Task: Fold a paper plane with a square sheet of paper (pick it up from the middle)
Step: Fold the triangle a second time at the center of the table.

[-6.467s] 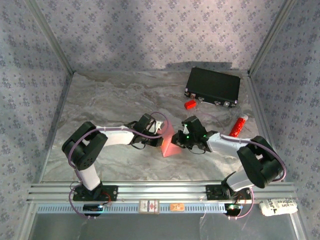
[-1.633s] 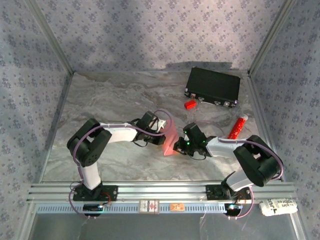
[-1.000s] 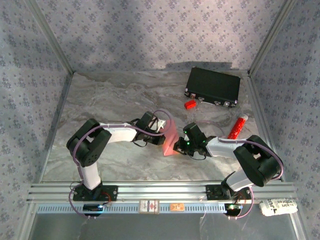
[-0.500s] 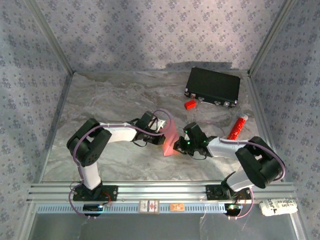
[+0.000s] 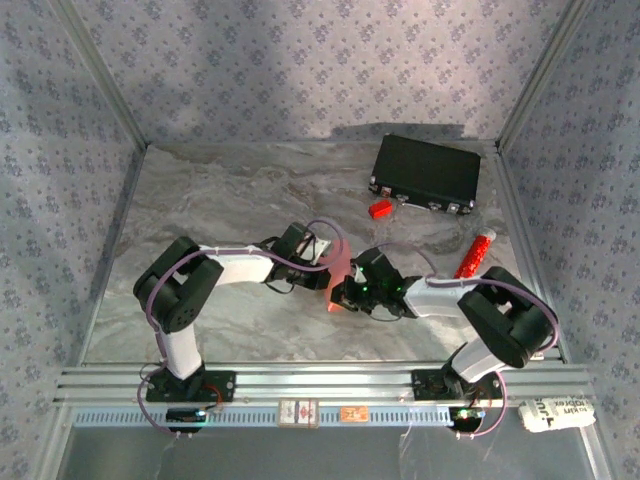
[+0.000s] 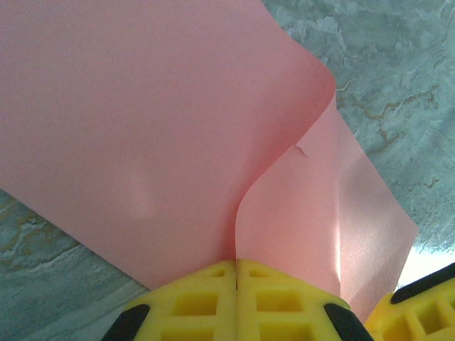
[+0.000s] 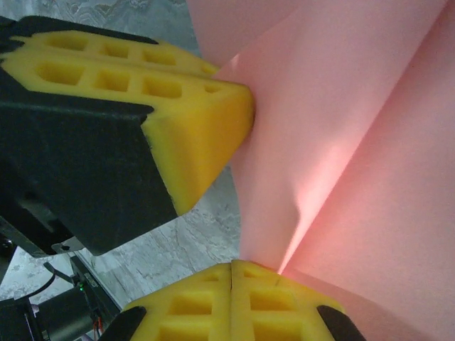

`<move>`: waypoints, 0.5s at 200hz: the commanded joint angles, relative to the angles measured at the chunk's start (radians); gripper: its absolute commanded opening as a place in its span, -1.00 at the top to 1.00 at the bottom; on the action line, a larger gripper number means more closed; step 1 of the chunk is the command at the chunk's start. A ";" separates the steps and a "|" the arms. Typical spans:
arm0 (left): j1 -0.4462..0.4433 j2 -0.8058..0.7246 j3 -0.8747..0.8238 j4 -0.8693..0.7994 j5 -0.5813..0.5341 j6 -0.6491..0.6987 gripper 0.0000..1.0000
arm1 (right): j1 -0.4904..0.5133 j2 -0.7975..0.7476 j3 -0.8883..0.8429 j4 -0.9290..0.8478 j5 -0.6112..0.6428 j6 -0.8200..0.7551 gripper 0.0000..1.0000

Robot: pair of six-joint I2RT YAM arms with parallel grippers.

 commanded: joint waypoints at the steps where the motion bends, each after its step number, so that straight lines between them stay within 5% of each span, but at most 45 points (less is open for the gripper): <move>1: 0.003 0.030 0.009 -0.025 0.012 0.001 1.00 | 0.012 0.029 0.039 0.036 -0.017 0.017 0.92; 100: 0.002 0.034 0.013 -0.032 0.016 0.004 1.00 | 0.019 0.094 -0.027 0.096 -0.020 0.049 0.92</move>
